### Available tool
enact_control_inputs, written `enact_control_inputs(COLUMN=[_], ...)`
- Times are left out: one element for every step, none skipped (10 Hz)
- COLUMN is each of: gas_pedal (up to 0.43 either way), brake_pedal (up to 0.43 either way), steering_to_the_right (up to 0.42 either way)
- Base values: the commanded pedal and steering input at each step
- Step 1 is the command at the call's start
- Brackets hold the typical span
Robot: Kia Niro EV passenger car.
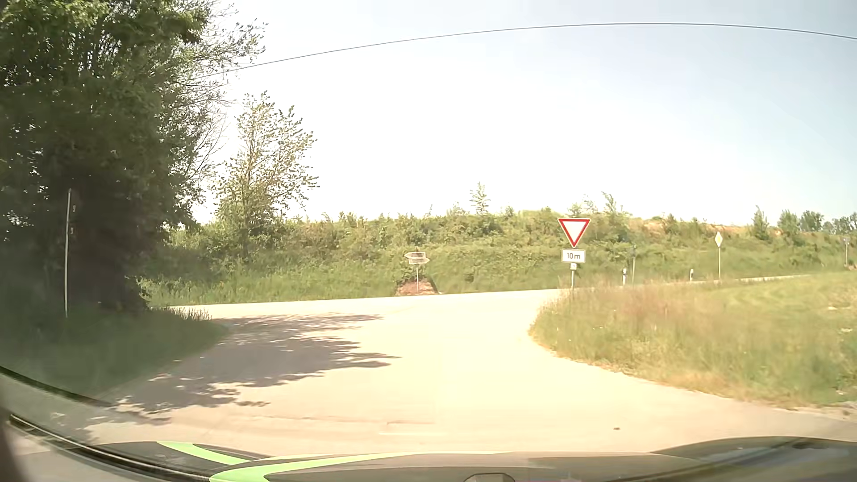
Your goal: Follow the waypoints while adhering to traffic rules and regulations
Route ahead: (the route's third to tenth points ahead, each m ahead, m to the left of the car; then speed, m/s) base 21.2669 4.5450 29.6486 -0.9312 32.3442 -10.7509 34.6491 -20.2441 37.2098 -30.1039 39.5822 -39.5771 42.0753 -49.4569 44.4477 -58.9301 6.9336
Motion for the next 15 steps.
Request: enact_control_inputs(gas_pedal=[0.000, 0.000, 0.000, 0.000, 0.000, 0.000, 0.000, 0.000, 0.000, 0.000, 0.000, 0.000, 0.000, 0.000, 0.000], brake_pedal=[0.220, 0.226, 0.226, 0.195, 0.165, 0.128, 0.110, 0.091, 0.079, 0.079, 0.085, 0.091, 0.098, 0.104, 0.104], steering_to_the_right=[-0.053, -0.047, -0.041, -0.033, -0.023, -0.015, -0.005, 0.003, 0.010, 0.017, 0.028, 0.036, 0.054, 0.072, 0.088])
